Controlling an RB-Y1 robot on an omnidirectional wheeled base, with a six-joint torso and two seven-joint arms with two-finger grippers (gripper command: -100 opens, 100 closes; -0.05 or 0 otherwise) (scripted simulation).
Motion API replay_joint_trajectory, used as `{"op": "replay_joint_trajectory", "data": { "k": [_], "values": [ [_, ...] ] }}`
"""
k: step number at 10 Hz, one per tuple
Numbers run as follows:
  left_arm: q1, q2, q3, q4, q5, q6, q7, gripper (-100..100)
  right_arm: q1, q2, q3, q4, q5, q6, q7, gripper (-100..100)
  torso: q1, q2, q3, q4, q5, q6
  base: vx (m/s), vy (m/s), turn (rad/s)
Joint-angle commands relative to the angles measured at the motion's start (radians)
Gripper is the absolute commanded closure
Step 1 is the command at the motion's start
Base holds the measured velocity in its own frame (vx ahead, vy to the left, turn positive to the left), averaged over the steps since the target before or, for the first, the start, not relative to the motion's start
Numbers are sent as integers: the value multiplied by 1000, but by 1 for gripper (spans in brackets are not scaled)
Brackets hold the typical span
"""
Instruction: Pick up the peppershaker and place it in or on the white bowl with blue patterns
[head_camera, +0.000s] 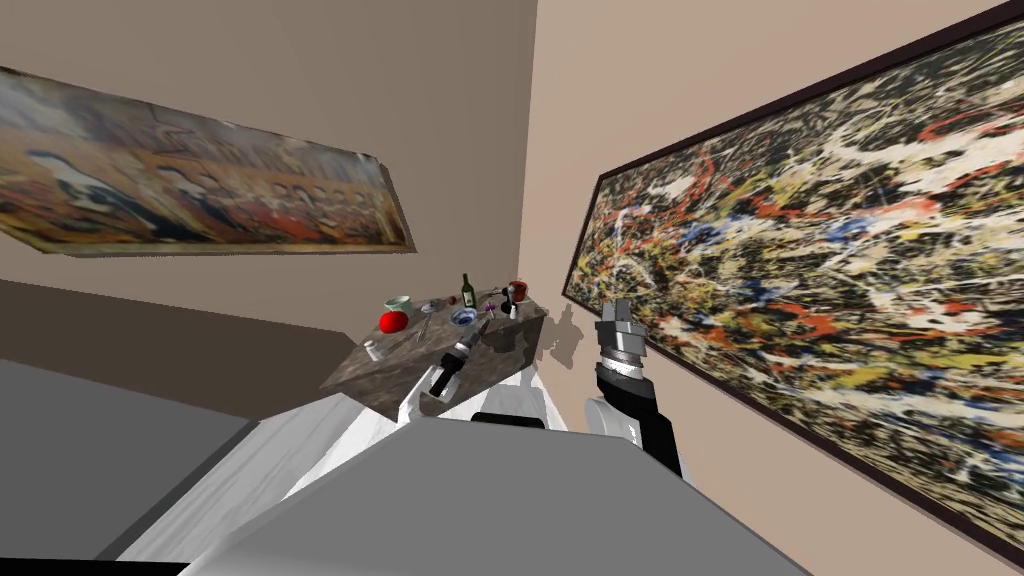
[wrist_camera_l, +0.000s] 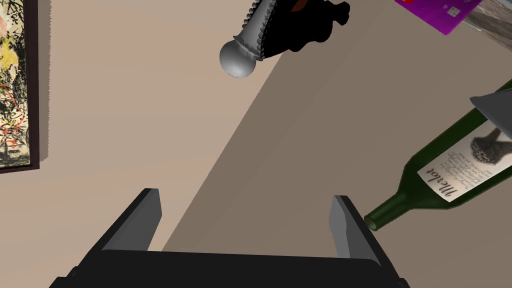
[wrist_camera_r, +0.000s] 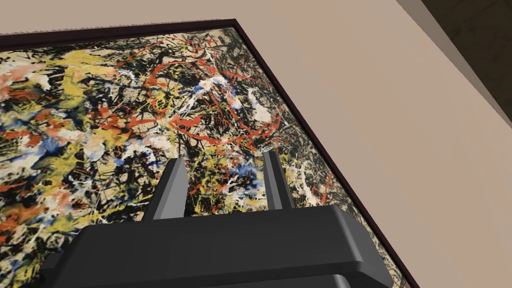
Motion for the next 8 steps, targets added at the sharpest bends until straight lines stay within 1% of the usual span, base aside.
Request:
{"op": "replay_joint_trajectory", "data": {
  "k": [1,2,5,6,8],
  "values": [
    [-17,-6,-4,36,-16,1,-12,-100,0,0,0,0,0,0,0,0,0,0,0,0,0,0,12,29,-39],
    [-40,-6,-10,70,-40,11,-20,-100,0,0,0,0,0,0,0,0,0,0,0,0,0,0,18,19,-69],
    [-110,-4,-28,161,-110,42,-32,-100,0,0,0,0,0,0,0,0,0,-3,-2,-1,0,0,45,41,-161],
    [-110,-4,-28,168,-110,42,-32,-100,0,0,0,0,0,0,0,0,1,-3,-2,-1,0,0,38,38,-33],
    [-155,-3,-41,224,-155,63,-34,-100,0,0,0,0,0,0,0,0,0,-3,-2,-1,0,0,60,29,-123]
  ]
}}
